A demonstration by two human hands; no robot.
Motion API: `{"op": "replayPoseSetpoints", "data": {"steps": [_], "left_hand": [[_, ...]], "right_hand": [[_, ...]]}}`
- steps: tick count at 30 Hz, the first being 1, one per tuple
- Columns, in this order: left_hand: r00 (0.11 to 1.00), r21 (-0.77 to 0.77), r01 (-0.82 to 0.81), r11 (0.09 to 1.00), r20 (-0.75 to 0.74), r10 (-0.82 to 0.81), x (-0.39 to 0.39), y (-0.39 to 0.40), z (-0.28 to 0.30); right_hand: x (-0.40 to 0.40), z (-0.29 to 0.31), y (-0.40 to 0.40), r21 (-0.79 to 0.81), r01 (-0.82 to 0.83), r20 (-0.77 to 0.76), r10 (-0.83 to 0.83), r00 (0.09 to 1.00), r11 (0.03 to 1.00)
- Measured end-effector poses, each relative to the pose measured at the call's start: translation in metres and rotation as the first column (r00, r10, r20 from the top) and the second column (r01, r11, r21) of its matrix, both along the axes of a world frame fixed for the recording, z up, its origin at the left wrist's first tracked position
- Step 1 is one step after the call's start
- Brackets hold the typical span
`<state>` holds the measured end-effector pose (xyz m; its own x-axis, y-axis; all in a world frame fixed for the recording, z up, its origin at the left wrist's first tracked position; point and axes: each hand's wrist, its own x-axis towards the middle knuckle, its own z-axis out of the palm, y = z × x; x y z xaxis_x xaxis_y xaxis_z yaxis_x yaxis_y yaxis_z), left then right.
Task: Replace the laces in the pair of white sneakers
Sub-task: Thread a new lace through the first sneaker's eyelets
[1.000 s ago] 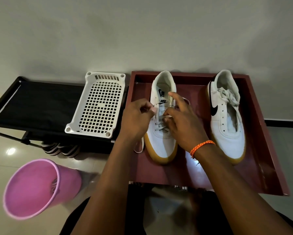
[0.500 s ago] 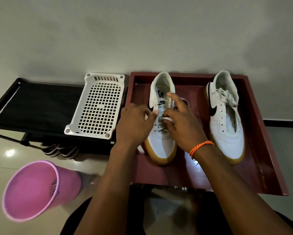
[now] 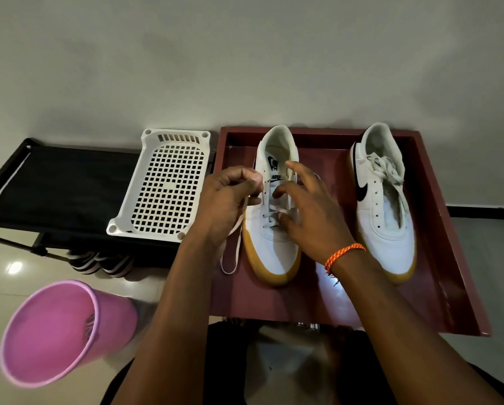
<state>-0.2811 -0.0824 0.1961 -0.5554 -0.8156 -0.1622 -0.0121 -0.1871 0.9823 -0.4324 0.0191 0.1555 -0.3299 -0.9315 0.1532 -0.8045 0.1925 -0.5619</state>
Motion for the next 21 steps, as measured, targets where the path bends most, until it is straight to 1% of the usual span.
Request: {"op": "replayPoseSetpoints", "data": {"steps": [3,4,6,7,10,12,14,17,19,21], "left_hand": [[0.998,-0.003,0.042,0.999,-0.043,-0.042,0.002,0.001,0.004],[0.997,-0.026,0.068,0.997,-0.043,-0.069,0.003,0.002,0.005],[0.992,-0.042,0.112,0.993,-0.05,-0.114,0.003,0.003,0.009],[0.991,-0.032,0.125,0.992,-0.054,-0.126,0.002,0.005,0.011],[0.994,-0.044,0.106,0.993,0.011,-0.106,-0.002,0.007,0.008],[0.99,-0.122,0.097,0.988,0.115,-0.083,-0.006,0.01,0.005],[0.988,-0.159,0.096,0.983,0.137,-0.074,-0.007,0.01,0.005],[0.998,-0.135,0.056,0.989,0.043,-0.051,-0.004,0.007,0.01],[0.998,-0.107,0.036,0.994,-0.039,-0.04,-0.001,0.006,0.013],[0.993,-0.047,-0.015,0.999,-0.114,0.01,-0.001,0.007,0.015]], "right_hand": [[0.009,0.01,-0.001,-0.126,0.059,0.004,-0.059,0.998,0.99],[0.014,0.011,-0.002,-0.179,0.053,0.039,-0.047,0.998,0.982],[0.023,0.013,-0.004,-0.267,0.043,0.199,0.012,0.98,0.963],[0.026,0.013,-0.005,-0.3,0.058,0.253,0.021,0.967,0.952],[0.026,0.014,-0.005,-0.397,0.173,0.308,-0.047,0.95,0.901],[0.02,0.017,-0.005,-0.447,0.274,0.339,-0.122,0.933,0.852],[0.012,0.02,-0.004,-0.48,0.376,0.399,-0.184,0.898,0.793],[-0.001,0.02,-0.004,-0.476,0.53,0.559,-0.224,0.798,0.702],[-0.005,0.017,-0.004,-0.443,0.58,0.625,-0.229,0.747,0.684],[-0.004,0.015,-0.005,-0.42,0.599,0.667,-0.216,0.713,0.682]]}}
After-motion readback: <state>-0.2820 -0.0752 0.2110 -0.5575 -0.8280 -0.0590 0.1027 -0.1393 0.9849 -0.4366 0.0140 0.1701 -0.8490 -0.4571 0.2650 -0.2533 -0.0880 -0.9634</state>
